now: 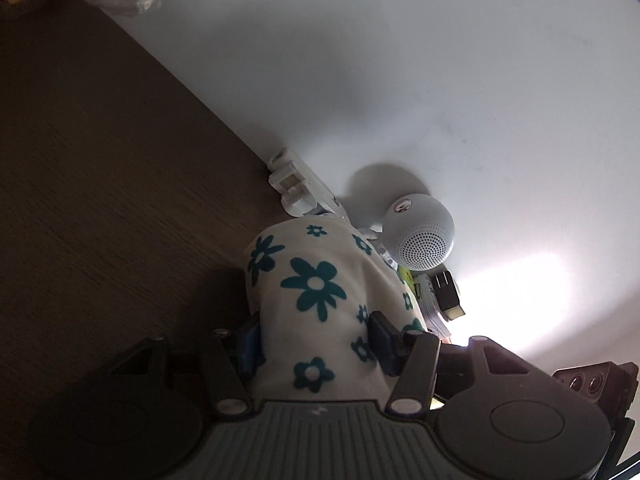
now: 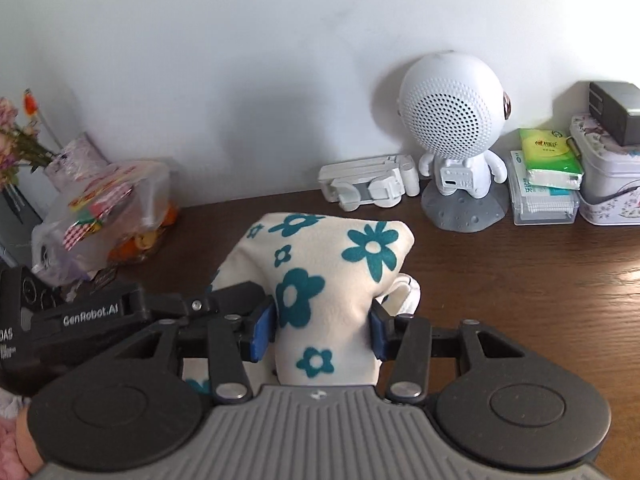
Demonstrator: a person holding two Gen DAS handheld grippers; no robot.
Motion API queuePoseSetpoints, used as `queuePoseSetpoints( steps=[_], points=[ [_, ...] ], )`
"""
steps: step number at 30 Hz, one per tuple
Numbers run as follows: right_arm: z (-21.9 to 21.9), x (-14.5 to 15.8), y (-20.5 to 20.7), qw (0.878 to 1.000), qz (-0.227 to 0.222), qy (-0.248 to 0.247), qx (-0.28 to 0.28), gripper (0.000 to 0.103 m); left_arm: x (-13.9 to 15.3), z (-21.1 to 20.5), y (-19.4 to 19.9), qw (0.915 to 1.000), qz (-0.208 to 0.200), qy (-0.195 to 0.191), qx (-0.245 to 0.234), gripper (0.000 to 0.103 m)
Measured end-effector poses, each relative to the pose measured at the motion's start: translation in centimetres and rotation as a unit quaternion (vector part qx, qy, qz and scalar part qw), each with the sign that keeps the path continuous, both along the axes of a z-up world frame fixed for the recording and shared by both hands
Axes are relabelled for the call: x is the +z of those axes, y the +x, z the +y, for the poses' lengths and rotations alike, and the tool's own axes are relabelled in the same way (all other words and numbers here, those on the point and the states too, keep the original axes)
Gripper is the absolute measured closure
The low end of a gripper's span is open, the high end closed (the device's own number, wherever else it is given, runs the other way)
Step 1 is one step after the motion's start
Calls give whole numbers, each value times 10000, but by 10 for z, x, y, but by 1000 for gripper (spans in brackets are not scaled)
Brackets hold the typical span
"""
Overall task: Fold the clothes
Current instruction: 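Lift the folded bundle with both tools and carry it to the robot figure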
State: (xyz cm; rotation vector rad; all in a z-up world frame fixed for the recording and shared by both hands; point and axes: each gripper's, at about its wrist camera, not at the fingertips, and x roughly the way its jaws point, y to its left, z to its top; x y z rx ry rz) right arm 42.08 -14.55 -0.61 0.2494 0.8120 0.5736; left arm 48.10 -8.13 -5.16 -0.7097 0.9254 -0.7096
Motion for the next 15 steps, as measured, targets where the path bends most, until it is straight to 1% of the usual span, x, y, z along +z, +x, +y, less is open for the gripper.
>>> queuePoseSetpoints(
  steps=[2, 6, 10, 11, 12, 13, 15],
  points=[
    [-1, -4, 11, 10000, -13, 83, -9, 55, -2, -2, 1, 10000, -63, 3, 48, 50],
    [6, -14, 21, 9996, -7, 218, 203, 55, -5, 6, 3, 9996, -116, 9, 274, 50],
    [14, -22, 25, 9986, 5, 432, 298, 52, -5, 13, 4, 9990, -216, 167, 357, 49],
    [14, -22, 25, 9984, 8, 472, 308, 51, -4, 15, 4, 9990, -233, 192, 337, 47],
    [12, -20, 23, 9982, 1, 510, 307, 44, -2, 17, 3, 9989, -265, 224, 326, 43],
    [9, -18, 21, 9979, -21, 571, 299, 37, 2, 20, 1, 9983, -372, 290, 355, 41],
    [-1, -9, 13, 9968, -198, 724, 276, 34, 16, 27, -8, 9940, -792, 566, 498, 35]
  ],
)
